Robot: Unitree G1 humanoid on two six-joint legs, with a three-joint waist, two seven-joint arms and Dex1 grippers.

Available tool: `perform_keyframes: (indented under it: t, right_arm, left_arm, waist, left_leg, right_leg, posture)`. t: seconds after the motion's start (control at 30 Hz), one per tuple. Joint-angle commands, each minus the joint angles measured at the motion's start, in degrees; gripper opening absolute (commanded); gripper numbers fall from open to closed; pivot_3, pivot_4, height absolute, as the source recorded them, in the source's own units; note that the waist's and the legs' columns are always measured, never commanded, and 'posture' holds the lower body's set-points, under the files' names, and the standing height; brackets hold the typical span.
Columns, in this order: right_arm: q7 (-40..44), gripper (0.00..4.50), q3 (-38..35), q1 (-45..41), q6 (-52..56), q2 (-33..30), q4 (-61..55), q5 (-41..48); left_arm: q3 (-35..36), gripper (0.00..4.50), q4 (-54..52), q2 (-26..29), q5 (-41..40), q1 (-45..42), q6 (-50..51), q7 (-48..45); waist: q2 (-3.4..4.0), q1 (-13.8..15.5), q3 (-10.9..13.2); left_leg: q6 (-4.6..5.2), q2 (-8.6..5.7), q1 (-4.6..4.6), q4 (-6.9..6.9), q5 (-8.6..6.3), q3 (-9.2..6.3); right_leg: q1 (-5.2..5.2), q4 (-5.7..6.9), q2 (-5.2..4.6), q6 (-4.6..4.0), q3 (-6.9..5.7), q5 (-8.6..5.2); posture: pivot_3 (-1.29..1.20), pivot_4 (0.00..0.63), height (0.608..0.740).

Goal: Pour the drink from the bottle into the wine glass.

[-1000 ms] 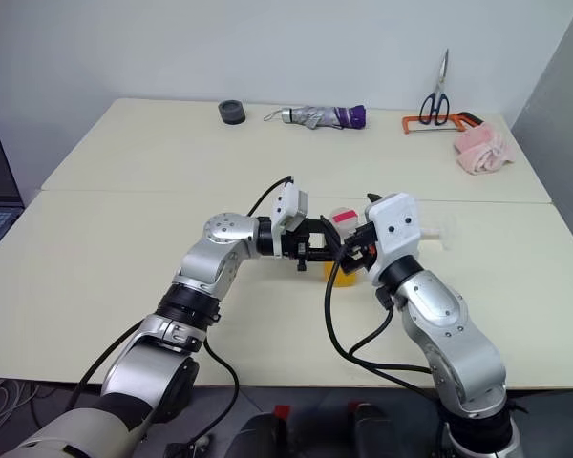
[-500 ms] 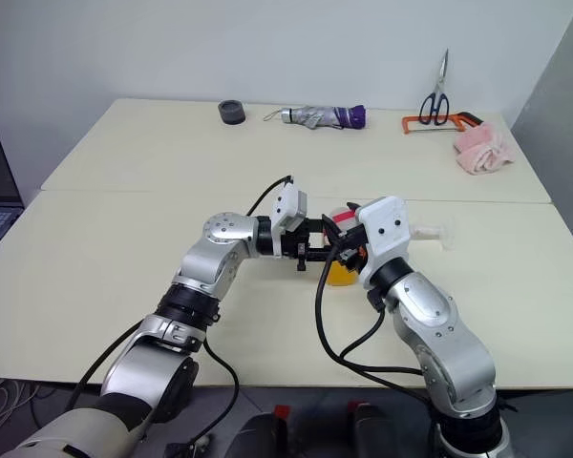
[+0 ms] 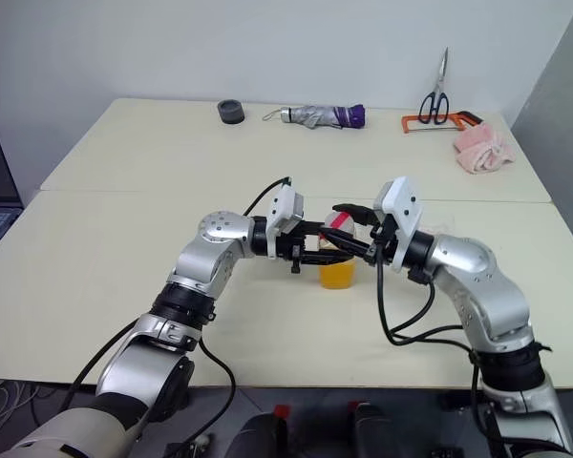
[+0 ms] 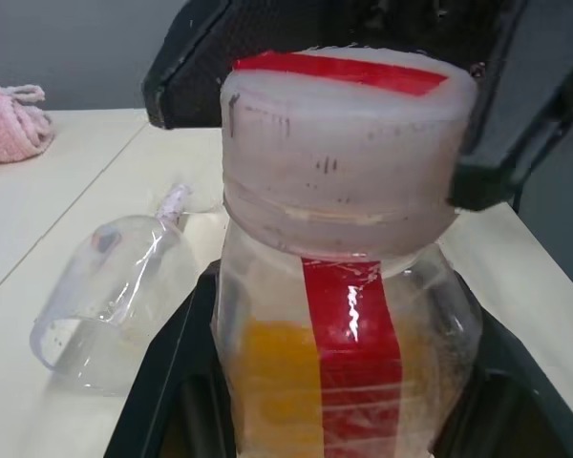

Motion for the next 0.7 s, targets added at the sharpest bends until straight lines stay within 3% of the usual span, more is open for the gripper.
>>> perform_keyframes:
  t: [0.03,0.27,0.3,0.5,0.7]
  right_arm:
    - [1.8,1.88,-2.6,-0.9,-0.1,-1.5,1.7,1.1]
    - [-4.4,4.33,-6.7,1.1,0.5,-0.7,-5.0,2.6]
    - [-5.2,4.5,-7.0,1.8,0.8,-0.8,-6.5,2.9]
    - [-14.5,4.5,-5.0,9.5,4.0,0.4,-22.5,1.2]
    - [-22.3,4.5,0.3,10.0,4.2,3.5,-25.4,-5.2]
  left_arm:
    - [1.1,1.92,-3.6,0.3,-1.3,-2.3,-0.2,-0.4]
    - [1.4,1.91,-4.0,0.4,-1.5,-1.9,0.2,0.0]
    - [1.4,1.9,-4.0,0.5,-1.5,-1.9,0.2,0.0]
    - [1.5,1.9,-3.7,0.6,-1.5,-2.1,0.2,0.1]
    - [1.2,1.9,-2.6,0.1,-1.3,-2.6,-0.3,-0.2]
  waist:
    - [0.0,0.0,0.0]
    - [0.0,0.1,0.0]
    - [0.0,0.1,0.0]
    - [0.0,0.1,0.0]
    - [0.0,0.0,0.0]
  left_leg:
    - [0.0,-0.01,-0.01,0.0,0.0,0.0]
    - [0.0,-0.01,-0.02,0.02,0.0,-0.02]
    - [0.0,-0.01,-0.03,0.02,0.0,-0.03]
    - [0.0,-0.01,-0.05,0.02,0.0,-0.06]
    - [-0.02,-0.02,0.01,0.07,0.01,-0.04]
  right_leg:
    - [0.0,0.0,-0.02,0.0,0.0,0.0]
    - [0.0,0.02,-0.04,0.0,0.0,0.0]
    - [0.0,0.02,-0.04,0.0,-0.01,0.0]
    - [-0.01,0.02,-0.05,0.0,0.0,0.0]
    - [-0.01,0.13,-0.02,0.01,0.02,-0.01]
  posture:
    - [0.0,0.15,0.74]
    - [0.0,0.15,0.74]
    - [0.0,0.15,0.74]
    - [0.0,0.15,0.74]
    - [0.0,0.15,0.74]
